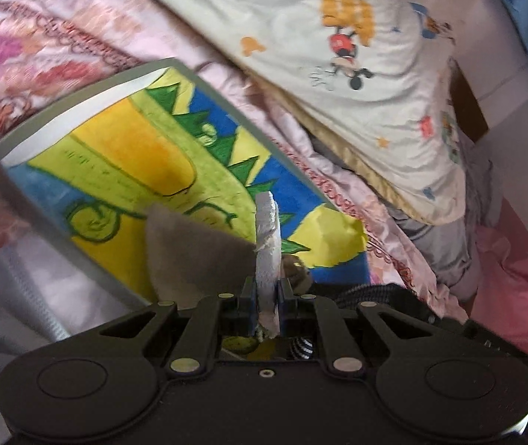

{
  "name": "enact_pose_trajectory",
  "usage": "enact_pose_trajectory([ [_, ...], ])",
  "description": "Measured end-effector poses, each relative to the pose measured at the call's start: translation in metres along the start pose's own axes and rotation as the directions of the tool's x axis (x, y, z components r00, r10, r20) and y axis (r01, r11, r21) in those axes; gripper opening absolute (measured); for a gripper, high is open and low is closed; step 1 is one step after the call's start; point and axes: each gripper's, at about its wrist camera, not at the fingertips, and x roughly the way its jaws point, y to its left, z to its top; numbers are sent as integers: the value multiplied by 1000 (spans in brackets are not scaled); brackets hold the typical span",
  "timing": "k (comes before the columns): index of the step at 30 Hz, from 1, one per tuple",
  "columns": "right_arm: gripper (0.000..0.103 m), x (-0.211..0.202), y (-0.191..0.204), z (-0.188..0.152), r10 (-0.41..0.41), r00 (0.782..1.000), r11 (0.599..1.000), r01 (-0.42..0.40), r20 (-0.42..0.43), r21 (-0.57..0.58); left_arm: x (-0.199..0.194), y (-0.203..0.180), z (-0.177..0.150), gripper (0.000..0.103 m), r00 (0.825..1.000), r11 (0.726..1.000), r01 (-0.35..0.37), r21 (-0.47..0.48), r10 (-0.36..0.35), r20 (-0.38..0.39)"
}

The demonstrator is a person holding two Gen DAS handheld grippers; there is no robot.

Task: Organize soft objects
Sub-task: 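Lower the white cloth into the tray with the left tool while the right tool carries the sock, then open the right tool to drop the striped sock into the tray while the left tool pulls back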

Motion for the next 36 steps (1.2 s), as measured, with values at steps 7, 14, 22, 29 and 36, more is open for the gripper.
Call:
enact_pose_trajectory([
  [7,8,10,-4,-7,-50,998,999,50,-42,-6,-5,-5,1,21,997,997,-77,30,77,-11],
  [14,33,-3,3,-2,-76,997,997,75,-32,-18,-22,-15,-2,52,989,985,-147,90,145,22],
  [22,56,-35,8,7,-89,996,995,89,-3,-33,-65,-37,-20,75,971,963,-210,166,185,152],
  [29,80,-81,36,15,-105,992,985,114,73,-128,-115,-56,-31,92,946,960,-217,179,162,281],
  [36,101,-133,55,12,-98,984,975,125,150,-182,-171,-80,-49,101,905,948,-242,206,144,400],
])
